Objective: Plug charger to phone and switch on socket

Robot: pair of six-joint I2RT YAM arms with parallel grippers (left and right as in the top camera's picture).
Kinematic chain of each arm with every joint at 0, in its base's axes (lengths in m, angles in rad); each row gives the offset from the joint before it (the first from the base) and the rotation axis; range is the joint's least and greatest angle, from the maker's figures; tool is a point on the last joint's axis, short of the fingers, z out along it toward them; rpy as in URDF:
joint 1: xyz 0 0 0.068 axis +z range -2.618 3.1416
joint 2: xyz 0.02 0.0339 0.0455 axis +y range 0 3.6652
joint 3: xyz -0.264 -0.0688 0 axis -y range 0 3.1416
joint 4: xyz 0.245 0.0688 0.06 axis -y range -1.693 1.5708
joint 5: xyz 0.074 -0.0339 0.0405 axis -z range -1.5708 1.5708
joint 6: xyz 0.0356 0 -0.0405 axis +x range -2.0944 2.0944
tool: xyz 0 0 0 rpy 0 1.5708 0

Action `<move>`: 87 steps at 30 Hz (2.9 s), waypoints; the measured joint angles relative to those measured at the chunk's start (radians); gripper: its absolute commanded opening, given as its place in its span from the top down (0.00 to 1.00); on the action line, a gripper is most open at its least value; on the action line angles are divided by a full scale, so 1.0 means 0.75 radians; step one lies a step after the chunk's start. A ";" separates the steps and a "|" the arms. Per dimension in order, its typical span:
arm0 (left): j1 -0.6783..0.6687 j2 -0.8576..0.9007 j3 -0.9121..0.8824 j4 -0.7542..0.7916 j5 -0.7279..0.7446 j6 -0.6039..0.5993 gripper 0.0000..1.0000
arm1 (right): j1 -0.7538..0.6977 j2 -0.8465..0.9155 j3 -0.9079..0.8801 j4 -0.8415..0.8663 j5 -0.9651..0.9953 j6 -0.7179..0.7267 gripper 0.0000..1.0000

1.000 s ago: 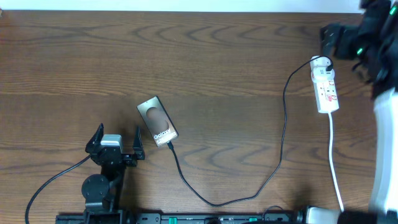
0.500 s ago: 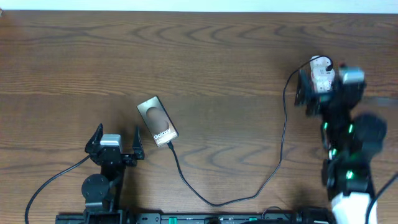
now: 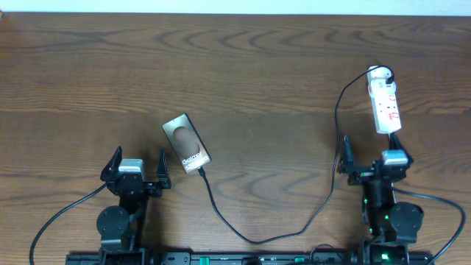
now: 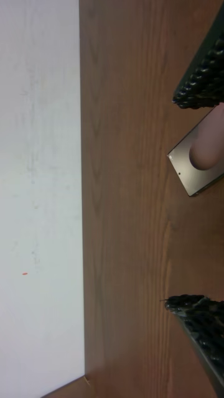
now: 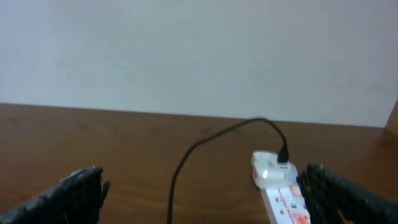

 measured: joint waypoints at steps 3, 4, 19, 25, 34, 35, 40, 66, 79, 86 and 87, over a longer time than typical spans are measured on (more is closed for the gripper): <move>0.000 0.000 0.001 -0.001 -0.001 0.000 0.07 | 0.002 -0.095 -0.034 -0.162 0.025 0.000 0.01; 0.000 0.000 0.001 -0.001 0.000 0.000 0.07 | 0.004 -0.120 -0.036 -0.212 0.037 0.000 0.01; 0.000 0.000 0.001 -0.001 -0.001 0.000 0.07 | 0.010 -0.352 -0.036 -0.462 0.133 -0.040 0.01; 0.000 0.000 0.001 -0.001 -0.001 0.000 0.07 | 0.010 -0.352 -0.036 -0.461 0.133 -0.049 0.01; 0.000 0.000 0.001 -0.001 -0.001 0.000 0.07 | 0.010 -0.352 -0.036 -0.461 0.133 -0.049 0.01; 0.000 0.000 0.001 -0.001 -0.001 0.000 0.07 | 0.010 -0.352 -0.036 -0.461 0.133 -0.049 0.01; 0.000 0.000 0.001 -0.001 -0.001 0.000 0.07 | 0.010 -0.352 -0.036 -0.461 0.133 -0.049 0.01; 0.000 0.000 0.001 -0.001 -0.001 0.000 0.06 | 0.010 -0.352 -0.036 -0.461 0.133 -0.049 0.01; 0.000 0.000 0.001 -0.001 -0.001 0.000 0.07 | 0.010 -0.352 -0.036 -0.461 0.134 -0.049 0.01; 0.000 0.000 0.001 -0.001 -0.001 0.000 0.07 | 0.010 -0.352 -0.036 -0.461 0.134 -0.049 0.01; 0.000 0.000 0.001 -0.001 -0.001 0.000 0.07 | 0.010 -0.352 -0.036 -0.461 0.134 -0.049 0.01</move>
